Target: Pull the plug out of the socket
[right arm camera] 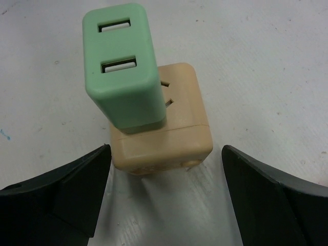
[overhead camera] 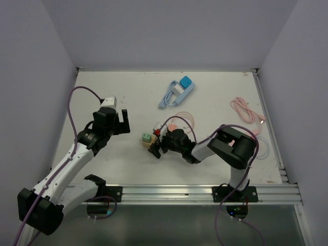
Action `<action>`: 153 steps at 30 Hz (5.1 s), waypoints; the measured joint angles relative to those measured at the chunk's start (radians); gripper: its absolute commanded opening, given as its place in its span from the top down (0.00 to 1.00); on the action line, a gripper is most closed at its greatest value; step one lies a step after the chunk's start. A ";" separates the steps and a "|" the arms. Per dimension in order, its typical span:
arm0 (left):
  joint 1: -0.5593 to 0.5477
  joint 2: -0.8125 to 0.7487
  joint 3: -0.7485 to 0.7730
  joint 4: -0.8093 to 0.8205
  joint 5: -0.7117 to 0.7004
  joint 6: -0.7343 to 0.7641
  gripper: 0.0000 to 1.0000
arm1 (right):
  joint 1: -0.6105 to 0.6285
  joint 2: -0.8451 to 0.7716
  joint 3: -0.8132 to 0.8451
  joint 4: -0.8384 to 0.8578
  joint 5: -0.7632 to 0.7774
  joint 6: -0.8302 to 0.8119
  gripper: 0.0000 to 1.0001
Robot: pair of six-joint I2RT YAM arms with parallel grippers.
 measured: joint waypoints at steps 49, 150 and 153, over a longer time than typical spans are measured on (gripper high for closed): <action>-0.215 0.024 -0.163 0.347 0.262 -0.229 0.21 | -0.018 -0.227 0.200 -0.739 -0.019 0.018 1.00; -0.014 -0.016 -0.157 0.431 0.291 -0.380 1.00 | -0.036 -0.223 0.214 -0.359 -0.121 0.107 1.00; 0.010 -0.016 -0.135 0.409 0.311 -0.373 1.00 | -0.036 -0.223 0.228 -0.355 -0.125 0.100 1.00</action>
